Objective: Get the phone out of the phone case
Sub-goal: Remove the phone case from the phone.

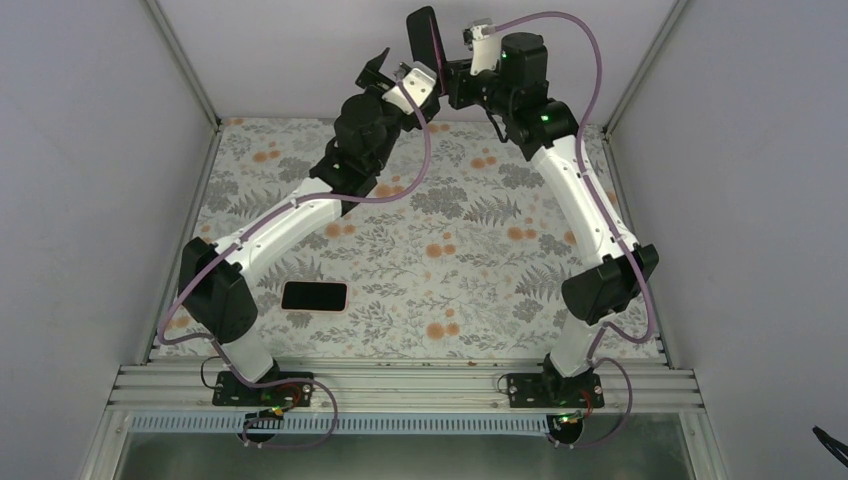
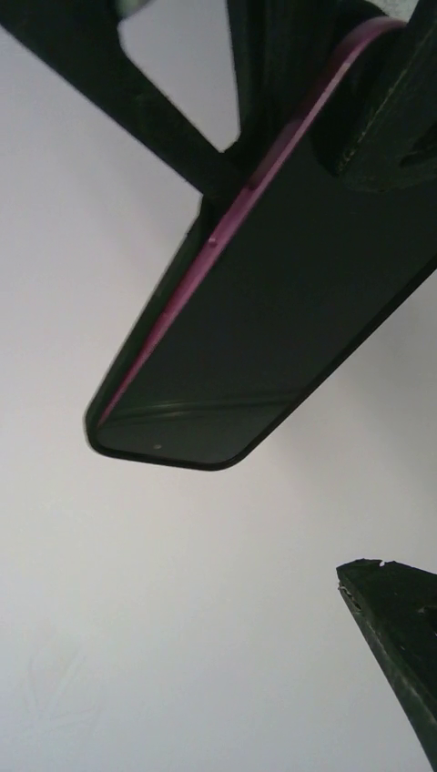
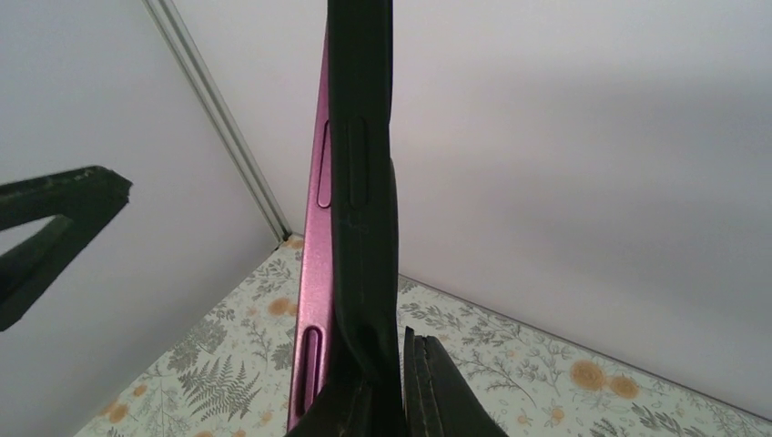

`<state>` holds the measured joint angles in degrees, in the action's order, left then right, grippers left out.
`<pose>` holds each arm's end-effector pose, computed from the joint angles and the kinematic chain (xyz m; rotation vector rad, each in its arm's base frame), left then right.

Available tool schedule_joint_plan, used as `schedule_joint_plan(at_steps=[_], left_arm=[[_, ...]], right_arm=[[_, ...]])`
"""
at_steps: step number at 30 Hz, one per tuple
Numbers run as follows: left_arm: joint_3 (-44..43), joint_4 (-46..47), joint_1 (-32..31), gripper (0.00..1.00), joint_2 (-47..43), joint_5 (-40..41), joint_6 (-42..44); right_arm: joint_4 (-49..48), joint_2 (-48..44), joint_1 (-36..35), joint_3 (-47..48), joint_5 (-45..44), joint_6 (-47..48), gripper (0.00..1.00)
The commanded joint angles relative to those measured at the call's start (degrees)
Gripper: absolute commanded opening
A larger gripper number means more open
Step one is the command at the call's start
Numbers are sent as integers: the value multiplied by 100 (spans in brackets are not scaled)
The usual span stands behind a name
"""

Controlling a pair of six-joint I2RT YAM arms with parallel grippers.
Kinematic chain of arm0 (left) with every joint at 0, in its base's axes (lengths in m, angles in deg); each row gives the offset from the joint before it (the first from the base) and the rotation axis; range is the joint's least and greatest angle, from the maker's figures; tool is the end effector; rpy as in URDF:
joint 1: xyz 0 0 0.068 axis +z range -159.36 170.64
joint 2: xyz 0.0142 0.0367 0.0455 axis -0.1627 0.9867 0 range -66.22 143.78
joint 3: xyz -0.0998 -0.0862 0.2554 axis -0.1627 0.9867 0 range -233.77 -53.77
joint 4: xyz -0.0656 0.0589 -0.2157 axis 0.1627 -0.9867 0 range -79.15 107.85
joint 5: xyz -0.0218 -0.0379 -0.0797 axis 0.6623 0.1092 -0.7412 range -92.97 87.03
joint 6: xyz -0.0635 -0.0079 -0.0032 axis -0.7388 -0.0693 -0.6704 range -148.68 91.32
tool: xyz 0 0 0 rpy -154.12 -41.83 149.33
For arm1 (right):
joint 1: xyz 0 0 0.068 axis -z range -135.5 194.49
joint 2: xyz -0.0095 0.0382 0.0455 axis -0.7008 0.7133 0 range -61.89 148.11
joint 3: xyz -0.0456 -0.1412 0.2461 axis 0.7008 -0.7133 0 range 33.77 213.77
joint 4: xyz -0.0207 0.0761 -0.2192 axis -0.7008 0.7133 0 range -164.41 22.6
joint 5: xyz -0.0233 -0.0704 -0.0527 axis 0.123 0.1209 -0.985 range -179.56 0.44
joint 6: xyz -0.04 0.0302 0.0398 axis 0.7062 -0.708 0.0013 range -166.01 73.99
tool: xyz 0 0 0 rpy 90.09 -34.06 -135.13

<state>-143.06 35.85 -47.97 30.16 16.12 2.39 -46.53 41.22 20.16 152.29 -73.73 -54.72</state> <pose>0.3148 -0.2306 0.4468 0.5512 1.2781 0.1203 0.3524 0.1742 0.4738 -0.4480 1.7727 0.6573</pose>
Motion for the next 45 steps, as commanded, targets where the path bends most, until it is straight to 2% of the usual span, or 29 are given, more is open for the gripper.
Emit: schedule_joint_plan(at_steps=[1, 16, 26, 45], left_arm=[[-352, -41, -101, 100, 161, 97, -62], [190, -229, -112, 100, -180, -346, -169], [-37, -408, -120, 100, 15, -444, -337], [241, -440, -129, 100, -134, -675, -492]], right_arm=[[-494, -278, -71, 9, 116, -131, 3], [-555, -316, -80, -8, -59, -115, 3], [-576, -311, -131, -30, -28, -123, 3], [-600, -313, -184, -74, -173, -51, 3]])
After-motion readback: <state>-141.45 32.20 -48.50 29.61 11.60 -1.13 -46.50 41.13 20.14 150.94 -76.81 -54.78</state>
